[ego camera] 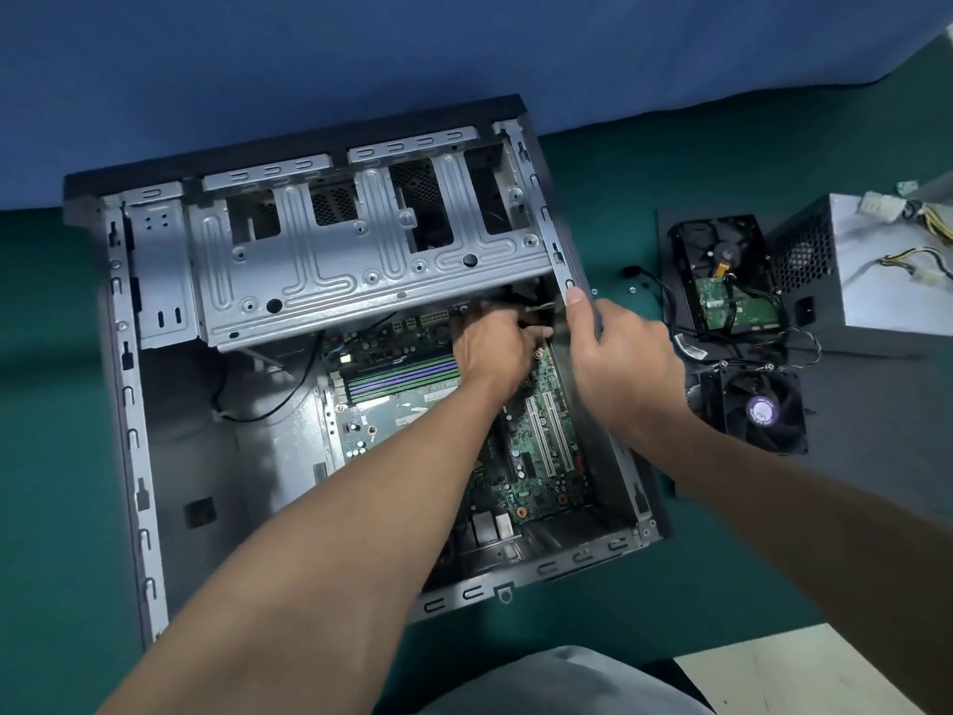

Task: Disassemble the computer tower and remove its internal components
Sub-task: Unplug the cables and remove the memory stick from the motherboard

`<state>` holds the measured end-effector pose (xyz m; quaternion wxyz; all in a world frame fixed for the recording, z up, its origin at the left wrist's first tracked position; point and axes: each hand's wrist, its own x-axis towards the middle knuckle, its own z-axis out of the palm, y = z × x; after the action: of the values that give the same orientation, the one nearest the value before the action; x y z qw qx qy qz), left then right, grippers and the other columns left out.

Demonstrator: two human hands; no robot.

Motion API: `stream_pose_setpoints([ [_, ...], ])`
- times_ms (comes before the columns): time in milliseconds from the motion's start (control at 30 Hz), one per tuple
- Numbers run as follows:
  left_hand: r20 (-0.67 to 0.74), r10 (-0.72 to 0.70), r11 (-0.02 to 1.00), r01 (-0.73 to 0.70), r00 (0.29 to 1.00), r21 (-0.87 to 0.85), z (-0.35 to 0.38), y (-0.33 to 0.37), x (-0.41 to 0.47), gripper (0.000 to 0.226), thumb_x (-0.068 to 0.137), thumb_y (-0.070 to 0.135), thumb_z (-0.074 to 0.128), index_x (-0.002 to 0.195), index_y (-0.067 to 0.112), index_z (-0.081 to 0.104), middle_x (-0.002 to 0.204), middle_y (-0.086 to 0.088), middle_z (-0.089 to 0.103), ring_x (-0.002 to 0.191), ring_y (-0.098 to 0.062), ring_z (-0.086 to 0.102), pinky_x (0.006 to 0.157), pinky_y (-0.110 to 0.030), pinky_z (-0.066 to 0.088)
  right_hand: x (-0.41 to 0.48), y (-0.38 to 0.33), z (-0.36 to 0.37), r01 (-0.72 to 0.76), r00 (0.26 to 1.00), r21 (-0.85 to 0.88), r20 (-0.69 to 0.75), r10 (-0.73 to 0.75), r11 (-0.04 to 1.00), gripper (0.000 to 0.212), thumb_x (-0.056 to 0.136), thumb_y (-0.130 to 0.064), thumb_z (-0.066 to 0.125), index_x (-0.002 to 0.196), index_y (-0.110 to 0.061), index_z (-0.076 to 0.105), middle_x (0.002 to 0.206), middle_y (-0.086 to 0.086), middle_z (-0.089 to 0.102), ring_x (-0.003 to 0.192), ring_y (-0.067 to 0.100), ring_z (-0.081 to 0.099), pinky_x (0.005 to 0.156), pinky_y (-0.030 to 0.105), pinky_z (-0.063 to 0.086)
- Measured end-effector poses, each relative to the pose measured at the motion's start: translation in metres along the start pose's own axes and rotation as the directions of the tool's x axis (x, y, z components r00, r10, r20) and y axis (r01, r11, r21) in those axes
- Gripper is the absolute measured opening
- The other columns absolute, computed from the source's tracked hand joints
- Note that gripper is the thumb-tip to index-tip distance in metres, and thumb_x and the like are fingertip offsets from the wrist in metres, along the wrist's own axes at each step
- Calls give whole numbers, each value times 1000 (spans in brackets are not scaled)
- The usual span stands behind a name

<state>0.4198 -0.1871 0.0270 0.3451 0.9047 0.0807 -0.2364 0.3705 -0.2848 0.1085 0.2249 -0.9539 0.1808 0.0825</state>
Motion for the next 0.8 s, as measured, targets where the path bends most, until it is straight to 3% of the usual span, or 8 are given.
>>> stream_pose_setpoints([
  [100, -91, 101, 994, -105, 991, -39, 3, -6, -6, 17, 91, 35, 64, 104, 28, 74, 83, 3, 75, 69, -13, 60, 71, -23, 44, 0, 0, 0, 0, 1000, -8, 0, 0, 1000, 52, 95, -60, 15, 72, -23, 44, 74, 3, 57, 75, 27, 53, 68, 40, 43],
  [200, -160, 154, 985, -165, 975, -58, 6, -11, -10, 20, 89, 36, 65, 106, 29, 74, 81, 1, 75, 72, -18, 65, 85, -31, 49, 0, 0, 0, -10, 1000, -15, 10, 10, 1000, 57, 94, -61, 13, 77, -20, 49, 79, 5, 59, 81, 29, 52, 72, 42, 44],
  [300, -49, 17, 989, -24, 999, -147, 5, -5, -2, 24, 87, 45, 66, 85, 23, 74, 61, 5, 66, 60, -17, 59, 75, -29, 52, 1, 0, -1, -12, 1000, -18, 5, 12, 1000, 59, 93, -62, 12, 76, -20, 49, 78, 6, 59, 80, 31, 53, 74, 45, 47],
  [400, -28, -101, 982, 96, 994, -161, 6, 0, 5, 43, 83, 52, 67, 59, 17, 61, 51, 6, 54, 61, -19, 58, 66, -26, 47, 1, -1, -2, -12, 1000, -22, 1, 12, 1000, 58, 94, -62, 13, 73, -19, 47, 76, 6, 59, 78, 31, 54, 73, 45, 48],
  [500, -53, 33, 967, -46, 998, -251, 9, -4, -2, 23, 86, 37, 69, 91, 15, 76, 52, 9, 60, 39, -3, 47, 57, -22, 48, -1, -2, -3, -21, 1000, -21, 7, 22, 1000, 59, 93, -62, 13, 73, -19, 47, 76, 7, 59, 78, 32, 55, 73, 46, 48],
  [600, -76, 167, 956, -180, 983, -232, 9, -12, -5, 23, 88, 28, 69, 103, 12, 75, 63, 1, 70, 40, 1, 43, 63, -21, 51, -1, -3, -4, -29, 1000, -22, 10, 30, 999, 58, 93, -62, 13, 72, -20, 47, 76, 7, 59, 78, 32, 55, 74, 46, 48],
  [700, -35, 141, 959, -146, 989, -243, 6, -9, -1, 21, 90, 28, 67, 95, 10, 76, 53, 8, 61, 37, -2, 44, 45, -15, 41, -2, -5, -4, -38, 999, -28, 4, 38, 999, 57, 93, -62, 14, 67, -21, 42, 73, 7, 58, 76, 31, 54, 73, 46, 48],
  [800, 22, 18, 943, -10, 1000, -332, 6, -7, 5, 25, 93, 19, 64, 71, 7, 66, 68, 12, 63, 30, -1, 39, 32, -17, 33, -2, -5, -4, -48, 999, -26, -1, 48, 999, 57, 92, -63, 14, 65, -21, 40, 70, 6, 56, 72, 31, 54, 72, 46, 49],
])
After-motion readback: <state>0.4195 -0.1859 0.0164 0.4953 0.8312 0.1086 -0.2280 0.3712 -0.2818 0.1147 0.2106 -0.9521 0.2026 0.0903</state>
